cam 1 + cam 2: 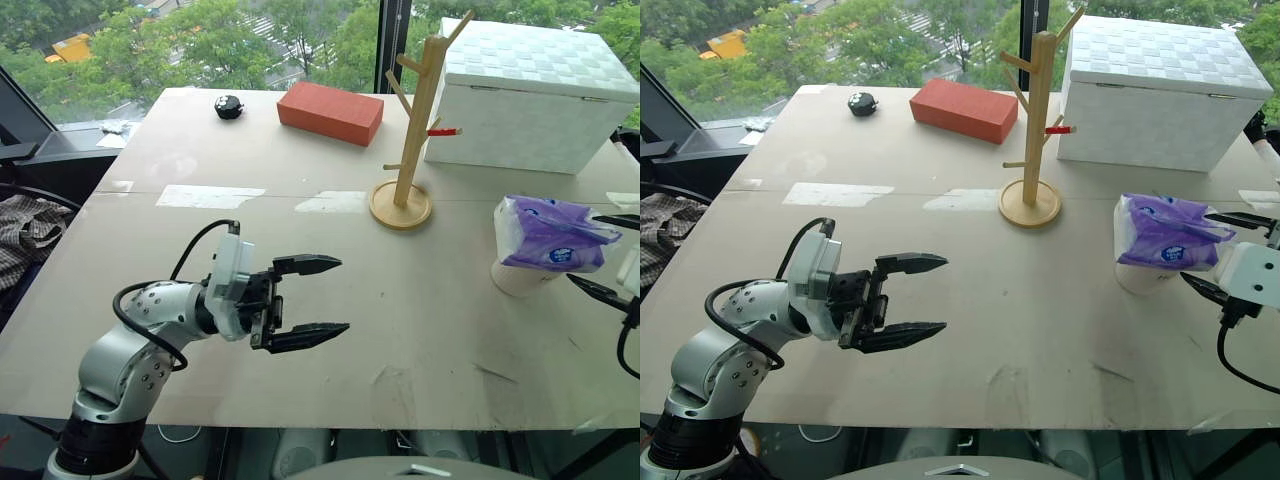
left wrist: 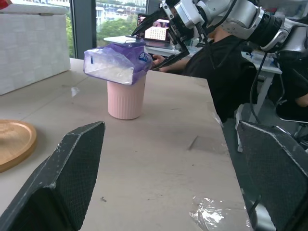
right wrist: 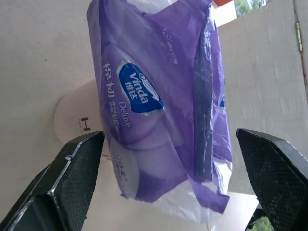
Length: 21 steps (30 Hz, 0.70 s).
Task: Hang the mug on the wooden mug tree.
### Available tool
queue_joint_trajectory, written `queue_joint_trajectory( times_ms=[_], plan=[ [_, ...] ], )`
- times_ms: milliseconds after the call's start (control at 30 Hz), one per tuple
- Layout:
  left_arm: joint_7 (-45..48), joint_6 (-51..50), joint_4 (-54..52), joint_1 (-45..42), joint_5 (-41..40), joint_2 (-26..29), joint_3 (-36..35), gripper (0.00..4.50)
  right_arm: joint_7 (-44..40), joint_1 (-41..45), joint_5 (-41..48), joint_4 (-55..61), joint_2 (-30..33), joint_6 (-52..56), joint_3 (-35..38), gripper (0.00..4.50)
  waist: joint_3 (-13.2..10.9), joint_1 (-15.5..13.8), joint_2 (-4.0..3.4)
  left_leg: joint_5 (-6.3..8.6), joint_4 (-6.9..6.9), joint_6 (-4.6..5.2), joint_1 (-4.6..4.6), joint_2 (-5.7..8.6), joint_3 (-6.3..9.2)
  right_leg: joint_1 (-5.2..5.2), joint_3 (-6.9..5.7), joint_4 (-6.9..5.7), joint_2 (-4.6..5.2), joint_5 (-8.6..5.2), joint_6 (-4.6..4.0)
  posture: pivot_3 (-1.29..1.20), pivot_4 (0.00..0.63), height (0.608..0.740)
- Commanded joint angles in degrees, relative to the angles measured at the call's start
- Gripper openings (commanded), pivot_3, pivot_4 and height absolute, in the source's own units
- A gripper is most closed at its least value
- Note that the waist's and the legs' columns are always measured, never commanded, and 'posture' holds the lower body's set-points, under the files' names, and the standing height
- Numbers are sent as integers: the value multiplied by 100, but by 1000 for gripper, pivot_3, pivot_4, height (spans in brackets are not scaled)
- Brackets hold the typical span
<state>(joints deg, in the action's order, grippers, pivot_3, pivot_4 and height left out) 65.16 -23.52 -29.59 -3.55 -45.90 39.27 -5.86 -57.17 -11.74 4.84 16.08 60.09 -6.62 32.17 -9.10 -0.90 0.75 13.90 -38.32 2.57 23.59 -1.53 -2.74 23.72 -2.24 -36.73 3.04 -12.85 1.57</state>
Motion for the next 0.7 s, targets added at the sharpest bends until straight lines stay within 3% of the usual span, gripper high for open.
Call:
queue_joint_trajectory(
  times_ms=[33, 67, 167, 333, 400, 700],
  plan=[
    [-8, 176, -154, 149, 48, -8, -104, 4500, -27, 319, -84, -336, 217, -228, -242, 4457, 0, 5, 1, 0, 1, 0, 1, 0, -1, 1, 1, 0, 0, 0, 0, 0, 150, 740],
    [-33, 190, -205, 208, 59, -14, -116, 4500, -43, 408, -71, -423, 250, -230, -327, 4457, -1, 5, 0, 0, 1, 0, 1, 0, 0, 0, -1, 0, -1, 0, 0, 0, 150, 740],
    [-132, 222, -330, 342, 68, -38, -150, 4500, -159, 518, 8, -557, 332, -179, -463, 3301, -1, 4, 0, 0, 3, 0, 1, -2, 2, 1, -1, 0, -2, 0, -2, 0, 150, 740],
    [-273, 354, -512, 626, 159, -124, -69, 4500, -336, 560, 134, -592, 412, -111, -509, 742, 0, 2, -1, 0, 3, 0, 2, -3, 2, 1, -2, 0, -1, 1, -2, 0, 150, 740],
    [-303, 398, -545, 687, 204, -157, -21, 4500, -379, 582, 187, -567, 420, -53, -516, 37, 0, 1, -1, 0, 2, 0, 1, -2, -1, 0, 0, 0, 0, 1, -1, 0, 150, 740],
    [-307, 430, -351, 460, 255, -226, 58, 4500, -20, 489, 150, -467, 253, 512, 244, 37, 0, -19, -1, 0, 1, 0, 1, -2, 2, 1, -2, -2, -1, 1, -1, 0, 150, 740]
  ],
)
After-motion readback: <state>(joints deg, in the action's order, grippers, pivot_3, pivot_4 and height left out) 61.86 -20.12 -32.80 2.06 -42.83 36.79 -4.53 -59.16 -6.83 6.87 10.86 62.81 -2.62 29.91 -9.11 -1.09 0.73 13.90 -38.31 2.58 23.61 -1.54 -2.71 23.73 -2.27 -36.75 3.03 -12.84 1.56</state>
